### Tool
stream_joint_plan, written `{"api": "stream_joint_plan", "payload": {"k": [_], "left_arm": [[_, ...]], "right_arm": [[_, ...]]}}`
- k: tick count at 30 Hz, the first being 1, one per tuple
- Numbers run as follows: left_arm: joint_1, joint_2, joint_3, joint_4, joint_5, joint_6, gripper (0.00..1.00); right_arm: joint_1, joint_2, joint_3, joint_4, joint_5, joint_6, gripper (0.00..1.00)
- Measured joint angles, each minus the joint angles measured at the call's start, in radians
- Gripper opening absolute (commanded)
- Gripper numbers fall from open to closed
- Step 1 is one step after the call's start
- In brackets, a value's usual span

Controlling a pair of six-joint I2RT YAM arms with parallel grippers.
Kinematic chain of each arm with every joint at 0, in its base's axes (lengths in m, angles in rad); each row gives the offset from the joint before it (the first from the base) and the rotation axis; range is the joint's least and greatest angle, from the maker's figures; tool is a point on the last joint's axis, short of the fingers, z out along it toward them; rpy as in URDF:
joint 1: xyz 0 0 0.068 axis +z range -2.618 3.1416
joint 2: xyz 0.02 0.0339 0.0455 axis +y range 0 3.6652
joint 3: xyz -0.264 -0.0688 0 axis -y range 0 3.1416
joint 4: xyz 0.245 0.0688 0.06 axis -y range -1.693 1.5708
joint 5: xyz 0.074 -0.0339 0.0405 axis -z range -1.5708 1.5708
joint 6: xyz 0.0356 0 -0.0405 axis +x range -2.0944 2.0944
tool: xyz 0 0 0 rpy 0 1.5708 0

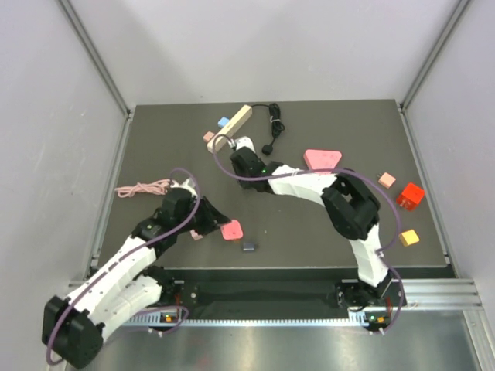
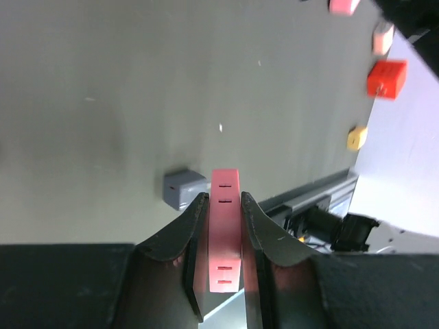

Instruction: Pull the plug off the socket

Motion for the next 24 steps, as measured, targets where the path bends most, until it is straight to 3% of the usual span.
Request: {"api": "stream_joint_plan", "payload": {"k": [6,14,24], "left_arm": [[-0.169,0.152,0.002,0.124,-0.068,-0.06,0.0],[-0.241,0.311,0.002,0.313,-0.1,-0.116,0.0],[-0.357,0.531,0.013,0.463,-0.108,-0.15,0.0]], "right_arm": [[-0.044,-0.195,-0.231,0.034,0.044,0.002,0.0],[-0.184,-0.287,-0.392,0.063,0.044,0.001,0.02],[-0.224,-0.287,-0.408,0.068,0.003,-0.023,0.29]]}}
